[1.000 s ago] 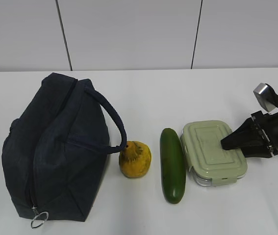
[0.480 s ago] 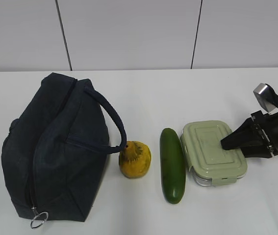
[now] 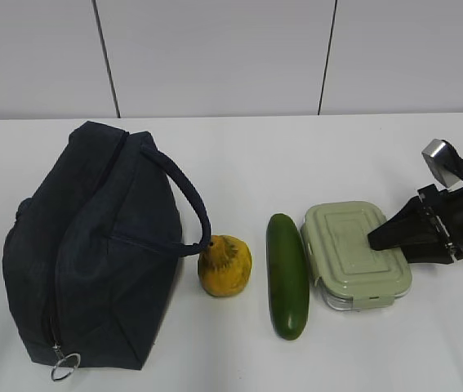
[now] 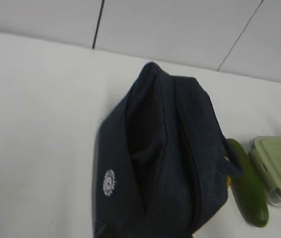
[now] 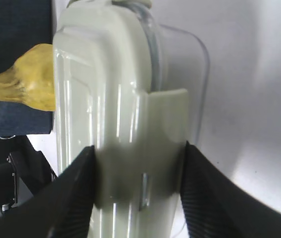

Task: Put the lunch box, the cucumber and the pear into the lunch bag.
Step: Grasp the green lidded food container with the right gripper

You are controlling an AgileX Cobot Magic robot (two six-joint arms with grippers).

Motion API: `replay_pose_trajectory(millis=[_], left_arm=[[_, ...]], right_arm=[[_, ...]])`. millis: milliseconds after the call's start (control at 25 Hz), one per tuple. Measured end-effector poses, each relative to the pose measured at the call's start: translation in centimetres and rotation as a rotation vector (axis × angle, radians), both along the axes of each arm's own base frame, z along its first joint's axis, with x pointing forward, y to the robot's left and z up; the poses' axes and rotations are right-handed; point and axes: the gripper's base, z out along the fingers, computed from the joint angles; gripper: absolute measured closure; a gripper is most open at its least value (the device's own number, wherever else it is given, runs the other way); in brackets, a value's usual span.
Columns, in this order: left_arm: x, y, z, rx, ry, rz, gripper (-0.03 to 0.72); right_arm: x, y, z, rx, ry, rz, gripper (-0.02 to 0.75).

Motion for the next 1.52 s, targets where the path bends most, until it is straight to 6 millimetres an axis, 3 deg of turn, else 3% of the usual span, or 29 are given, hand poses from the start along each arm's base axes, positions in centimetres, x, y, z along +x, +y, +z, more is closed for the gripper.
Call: replay_pose_trajectory(millis=[120,320,520,800,880,1160,1440,1520], left_arm=[[2.5,-0.5,0.2,-0.07,0.11,-0.028,0.449],[6.1,-1.4,1.7,-0.116,0.146,-0.124,0.406],[10.1,-1.6,0.6,-0.128,0.272,-0.17,0.293],[14.6,-1.9,-0.5,-0.122,0.399,-0.244,0.27],[15.6,-1.9,-1.0,-0.122,0.436,-0.25,0.287],[16.9,-2.0,-2.6,-0.132,0.524,-0.257,0.456],[17.7,-3.6,-4.2,-0.114,0.578,-0.312,0.483],[18.0,-4.0,-4.4,-0.107,0.576,-0.316,0.526]], right_arm=[[0.0,0.0,0.0,0.0,0.0,0.0,0.358],[0.0,0.0,0.0,0.0,0.0,0.0,0.358],[0.0,0.0,0.0,0.0,0.0,0.0,0.358],[0.0,0.0,0.0,0.002,0.002,0.0,0.358],[0.0,0.0,0.0,0.002,0.002,0.0,0.358],[0.0,0.0,0.0,0.002,0.004,-0.001,0.358],[0.0,0.0,0.0,0.001,0.006,-0.001,0.358],[0.0,0.0,0.0,0.001,0.007,-0.002,0.358]])
